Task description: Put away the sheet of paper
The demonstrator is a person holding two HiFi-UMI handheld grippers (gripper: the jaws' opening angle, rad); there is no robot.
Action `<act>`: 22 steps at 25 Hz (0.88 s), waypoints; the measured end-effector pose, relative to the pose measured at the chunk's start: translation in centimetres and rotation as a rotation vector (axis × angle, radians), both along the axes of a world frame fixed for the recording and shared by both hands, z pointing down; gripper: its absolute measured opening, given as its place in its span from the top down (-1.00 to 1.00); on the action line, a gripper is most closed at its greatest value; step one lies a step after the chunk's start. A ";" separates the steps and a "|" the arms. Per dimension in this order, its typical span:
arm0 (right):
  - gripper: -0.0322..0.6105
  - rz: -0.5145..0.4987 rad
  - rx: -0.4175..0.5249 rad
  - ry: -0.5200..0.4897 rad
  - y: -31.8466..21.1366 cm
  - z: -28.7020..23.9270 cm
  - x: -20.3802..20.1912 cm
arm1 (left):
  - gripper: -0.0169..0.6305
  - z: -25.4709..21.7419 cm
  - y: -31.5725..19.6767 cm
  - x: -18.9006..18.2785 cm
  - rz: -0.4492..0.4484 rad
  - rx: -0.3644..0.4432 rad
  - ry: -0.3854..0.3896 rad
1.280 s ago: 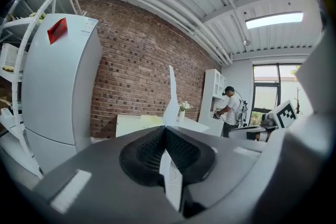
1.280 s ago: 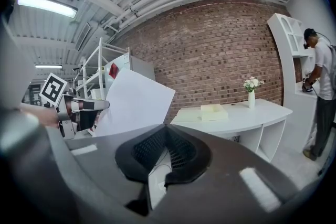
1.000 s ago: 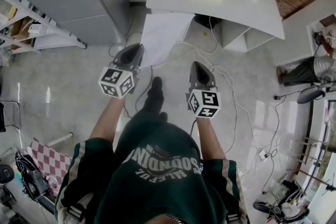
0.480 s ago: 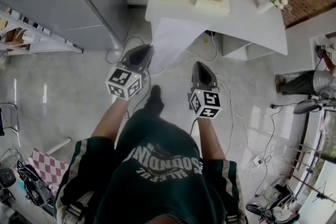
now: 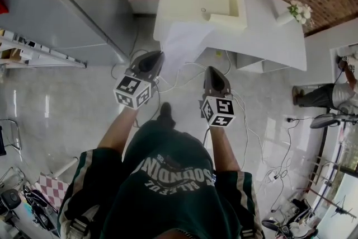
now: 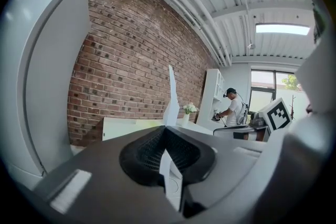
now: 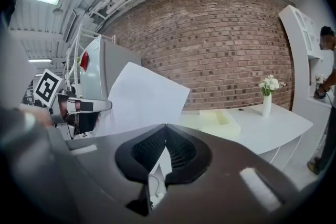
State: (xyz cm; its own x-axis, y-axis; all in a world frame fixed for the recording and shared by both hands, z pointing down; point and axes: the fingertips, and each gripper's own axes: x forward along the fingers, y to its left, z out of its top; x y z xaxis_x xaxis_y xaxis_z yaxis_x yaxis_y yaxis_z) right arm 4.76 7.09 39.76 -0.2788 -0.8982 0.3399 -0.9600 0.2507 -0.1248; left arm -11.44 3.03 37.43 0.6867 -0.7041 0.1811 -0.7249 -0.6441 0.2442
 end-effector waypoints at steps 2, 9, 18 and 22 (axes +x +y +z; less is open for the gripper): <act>0.90 0.010 -0.015 0.001 -1.1 0.4 0.0 | 0.91 0.3 -1.2 -0.2 0.003 -0.009 -0.003; 0.90 0.043 -0.005 -0.015 -4.5 -0.2 1.4 | 0.91 -0.4 -5.6 0.0 0.002 -0.006 0.007; 0.90 0.042 -0.006 -0.041 -10.1 1.3 3.9 | 0.91 0.9 -10.7 1.3 -0.030 -0.046 0.034; 0.90 0.004 -0.003 -0.049 -15.0 1.2 5.2 | 0.91 0.8 -13.9 3.3 -0.032 -0.046 0.039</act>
